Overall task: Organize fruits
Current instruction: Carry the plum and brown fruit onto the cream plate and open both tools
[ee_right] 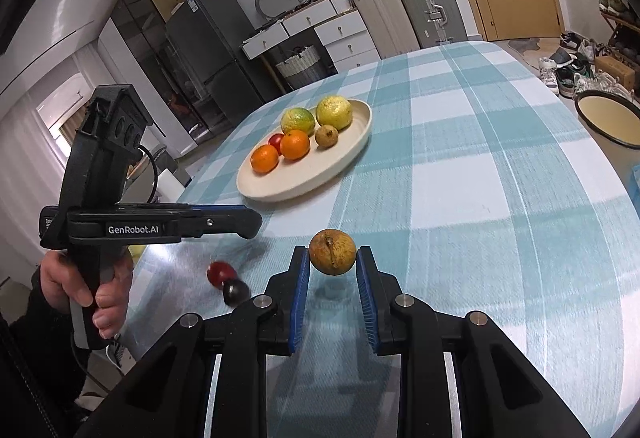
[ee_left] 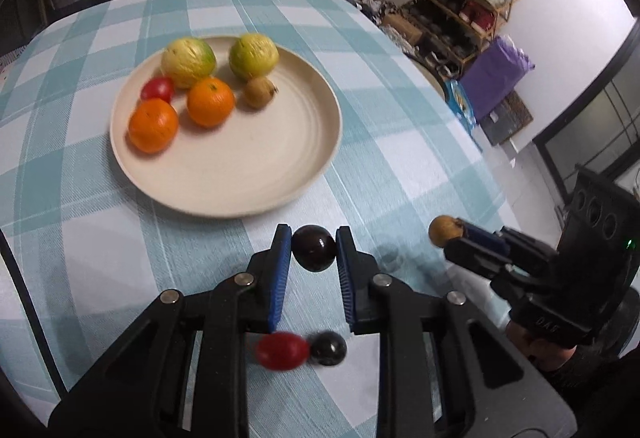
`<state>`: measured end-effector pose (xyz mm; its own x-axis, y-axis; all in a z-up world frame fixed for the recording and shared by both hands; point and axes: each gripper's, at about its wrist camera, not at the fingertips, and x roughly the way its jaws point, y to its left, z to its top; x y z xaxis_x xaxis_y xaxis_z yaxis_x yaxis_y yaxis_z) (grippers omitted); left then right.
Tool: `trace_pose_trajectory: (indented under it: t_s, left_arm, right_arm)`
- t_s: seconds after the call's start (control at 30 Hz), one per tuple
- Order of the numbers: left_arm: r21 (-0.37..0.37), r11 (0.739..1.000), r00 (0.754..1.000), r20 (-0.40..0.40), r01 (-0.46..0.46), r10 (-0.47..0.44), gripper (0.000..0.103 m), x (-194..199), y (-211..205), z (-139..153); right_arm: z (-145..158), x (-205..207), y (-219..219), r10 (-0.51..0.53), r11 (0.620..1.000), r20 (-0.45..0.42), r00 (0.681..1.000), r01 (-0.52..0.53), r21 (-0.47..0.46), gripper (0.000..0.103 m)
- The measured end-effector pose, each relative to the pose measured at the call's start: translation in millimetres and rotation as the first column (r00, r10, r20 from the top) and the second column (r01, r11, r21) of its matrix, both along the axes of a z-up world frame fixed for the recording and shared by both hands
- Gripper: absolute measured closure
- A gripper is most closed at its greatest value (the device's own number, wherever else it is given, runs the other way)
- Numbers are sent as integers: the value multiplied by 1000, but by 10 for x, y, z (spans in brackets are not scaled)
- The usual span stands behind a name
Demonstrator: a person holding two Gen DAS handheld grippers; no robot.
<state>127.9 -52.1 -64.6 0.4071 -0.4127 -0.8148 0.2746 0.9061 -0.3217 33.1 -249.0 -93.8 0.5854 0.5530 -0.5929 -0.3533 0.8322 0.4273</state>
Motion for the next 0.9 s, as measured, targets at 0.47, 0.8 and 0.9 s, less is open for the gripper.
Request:
trace_pose_trajectory:
  t_s: [0.47,0.8,0.9]
  left_arm:
    - [-44,990,989,50,-135,137,83,454,348,87]
    - [-48,982,980,78,-180,184,83,698,522,9]
    - [-72,982,980,83,-173,179,83,749,541,-15]
  right_arm:
    - [107,618,354,69,998,-2,998,-69,-5,78]
    - [97,1100,658,108,994,-25,994,-108,-7,78]
    - [78,1229,734,115,993,-35,993,-115,-12,78]
